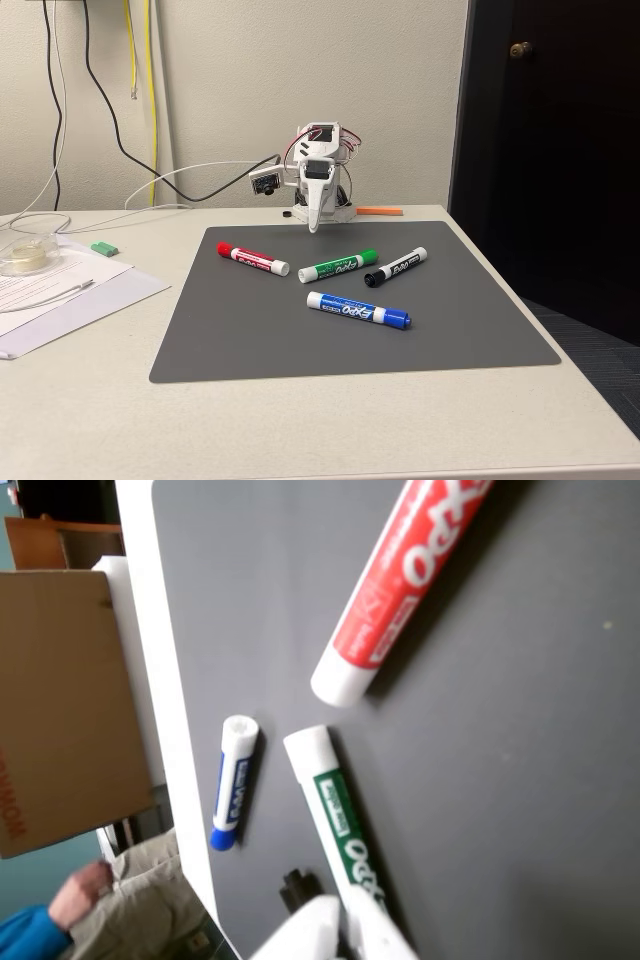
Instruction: Pick up the green marker.
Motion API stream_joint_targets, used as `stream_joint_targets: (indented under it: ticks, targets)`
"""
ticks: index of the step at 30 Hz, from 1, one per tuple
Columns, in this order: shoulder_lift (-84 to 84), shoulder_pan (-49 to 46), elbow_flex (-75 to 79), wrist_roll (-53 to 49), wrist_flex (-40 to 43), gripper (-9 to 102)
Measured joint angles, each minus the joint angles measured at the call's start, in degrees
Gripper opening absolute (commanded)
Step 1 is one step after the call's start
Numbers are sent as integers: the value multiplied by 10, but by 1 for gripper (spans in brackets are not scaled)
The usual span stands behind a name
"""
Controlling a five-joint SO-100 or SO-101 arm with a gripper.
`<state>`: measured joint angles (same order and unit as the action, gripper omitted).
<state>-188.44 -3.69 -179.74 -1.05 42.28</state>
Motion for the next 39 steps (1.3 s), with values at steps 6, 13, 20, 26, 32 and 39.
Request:
stream_joint_targets:
  ticks: [6,13,20,26,32,39]
  targets:
    - [0,0,0,0,0,0]
    - [0,0,0,0,0,0]
    - [0,0,0,0,0,0]
    - [0,0,0,0,0,0]
    - [0,0,0,6,-4,0]
    - [22,10,9,-44,-52,0]
